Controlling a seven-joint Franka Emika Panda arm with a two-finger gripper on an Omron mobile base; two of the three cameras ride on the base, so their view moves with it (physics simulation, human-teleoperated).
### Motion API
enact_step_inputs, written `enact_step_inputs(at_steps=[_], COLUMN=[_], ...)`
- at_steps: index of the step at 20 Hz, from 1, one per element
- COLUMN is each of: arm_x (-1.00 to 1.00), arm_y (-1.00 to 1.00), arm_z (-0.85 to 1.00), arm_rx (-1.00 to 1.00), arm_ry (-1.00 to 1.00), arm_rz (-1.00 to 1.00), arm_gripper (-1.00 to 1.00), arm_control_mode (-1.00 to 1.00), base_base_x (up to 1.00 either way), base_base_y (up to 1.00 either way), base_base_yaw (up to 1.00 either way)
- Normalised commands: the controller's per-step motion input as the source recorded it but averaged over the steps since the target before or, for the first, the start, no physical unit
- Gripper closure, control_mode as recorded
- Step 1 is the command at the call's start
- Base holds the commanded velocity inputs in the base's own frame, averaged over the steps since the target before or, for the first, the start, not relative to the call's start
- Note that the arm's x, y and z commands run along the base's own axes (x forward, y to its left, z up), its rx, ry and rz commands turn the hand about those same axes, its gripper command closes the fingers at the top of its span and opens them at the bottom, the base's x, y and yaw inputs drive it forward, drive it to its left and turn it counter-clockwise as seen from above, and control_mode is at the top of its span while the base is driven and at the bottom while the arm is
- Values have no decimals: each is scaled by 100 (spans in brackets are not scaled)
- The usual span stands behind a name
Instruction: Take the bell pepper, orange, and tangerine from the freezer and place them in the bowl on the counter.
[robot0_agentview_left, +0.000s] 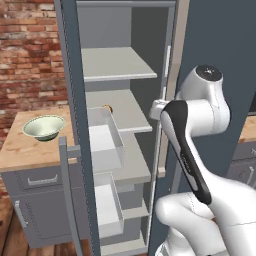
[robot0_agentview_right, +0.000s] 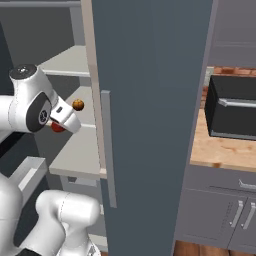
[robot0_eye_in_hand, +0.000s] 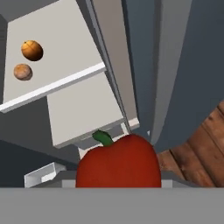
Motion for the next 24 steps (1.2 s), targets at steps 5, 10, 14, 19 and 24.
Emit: enact_step_inputs(at_steps=[5, 10, 14, 19, 24], arm_x=[0, 0, 0, 0, 0], arm_y=[-14, 0, 0, 0, 0], arm_z=[0, 0, 0, 0, 0], arm_rx=[0, 0, 0, 0, 0], arm_ry=[2, 0, 0, 0, 0], arm_rz=[-1, 0, 0, 0, 0], arm_gripper=[100, 100, 100, 100, 100], arm_control_mode=[100, 100, 100, 100, 100], base_base_x=[-1, -72, -100, -86, -18], base_base_y=[-2, -3, 0, 26, 93], base_base_yaw=[0, 1, 3, 3, 1])
